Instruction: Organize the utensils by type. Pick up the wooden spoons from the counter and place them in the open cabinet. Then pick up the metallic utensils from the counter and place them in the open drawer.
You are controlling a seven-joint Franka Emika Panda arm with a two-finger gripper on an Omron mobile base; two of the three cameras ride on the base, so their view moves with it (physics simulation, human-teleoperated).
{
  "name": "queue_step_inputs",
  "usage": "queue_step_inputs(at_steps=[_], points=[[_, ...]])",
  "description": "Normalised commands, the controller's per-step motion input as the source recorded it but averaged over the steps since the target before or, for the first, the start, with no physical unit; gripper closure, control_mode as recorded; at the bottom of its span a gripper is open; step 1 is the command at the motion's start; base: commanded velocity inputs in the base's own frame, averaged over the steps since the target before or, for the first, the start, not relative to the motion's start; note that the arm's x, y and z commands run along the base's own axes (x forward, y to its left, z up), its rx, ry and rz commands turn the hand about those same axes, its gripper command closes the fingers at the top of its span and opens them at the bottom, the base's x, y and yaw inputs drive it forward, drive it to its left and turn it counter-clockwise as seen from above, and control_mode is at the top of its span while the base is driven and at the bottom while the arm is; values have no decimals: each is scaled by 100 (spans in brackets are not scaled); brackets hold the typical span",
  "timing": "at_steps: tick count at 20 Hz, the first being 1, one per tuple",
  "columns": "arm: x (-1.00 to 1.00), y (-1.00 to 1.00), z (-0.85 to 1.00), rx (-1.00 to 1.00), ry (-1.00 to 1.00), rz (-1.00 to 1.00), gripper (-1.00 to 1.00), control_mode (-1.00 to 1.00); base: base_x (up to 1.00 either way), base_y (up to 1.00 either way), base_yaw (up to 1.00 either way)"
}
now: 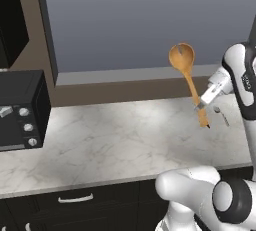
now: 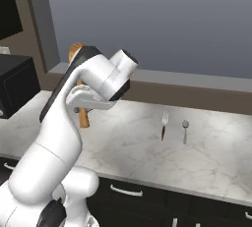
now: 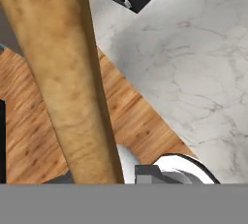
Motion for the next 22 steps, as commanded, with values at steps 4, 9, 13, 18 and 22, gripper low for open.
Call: queue_step_inputs(at_steps=[4, 9, 13, 18, 22], points=[[-65, 16, 30, -2, 32, -1, 100, -100, 0, 0, 0], [-86, 14, -32, 0, -6, -28, 100, -100, 0, 0, 0], [-57, 56, -49, -1, -12, -26, 100, -100, 0, 0, 0], [8, 70, -20, -17, 18, -3, 100, -100, 0, 0, 0], [9, 8, -2, -9, 17, 2, 100, -100, 0, 0, 0]])
